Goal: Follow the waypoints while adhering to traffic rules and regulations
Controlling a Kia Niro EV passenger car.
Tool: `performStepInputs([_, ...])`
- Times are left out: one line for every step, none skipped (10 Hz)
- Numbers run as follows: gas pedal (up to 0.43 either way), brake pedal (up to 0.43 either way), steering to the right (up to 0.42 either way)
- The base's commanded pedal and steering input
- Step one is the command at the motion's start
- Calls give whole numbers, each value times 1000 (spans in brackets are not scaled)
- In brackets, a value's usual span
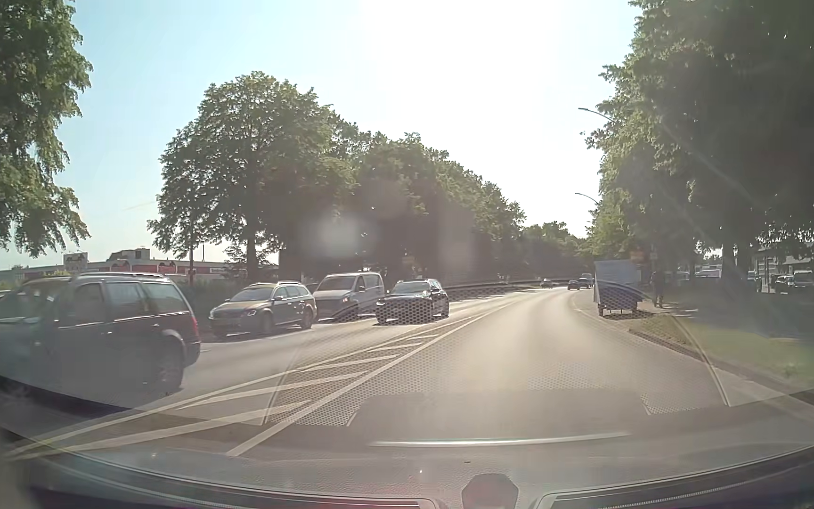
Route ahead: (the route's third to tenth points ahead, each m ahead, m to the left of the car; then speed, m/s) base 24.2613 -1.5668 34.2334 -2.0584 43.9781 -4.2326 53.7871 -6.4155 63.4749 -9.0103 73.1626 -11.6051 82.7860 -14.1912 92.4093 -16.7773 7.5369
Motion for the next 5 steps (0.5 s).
performStepInputs([319,6,56])
performStepInputs([319,6,46])
performStepInputs([319,6,42])
performStepInputs([319,6,42])
performStepInputs([319,6,48])
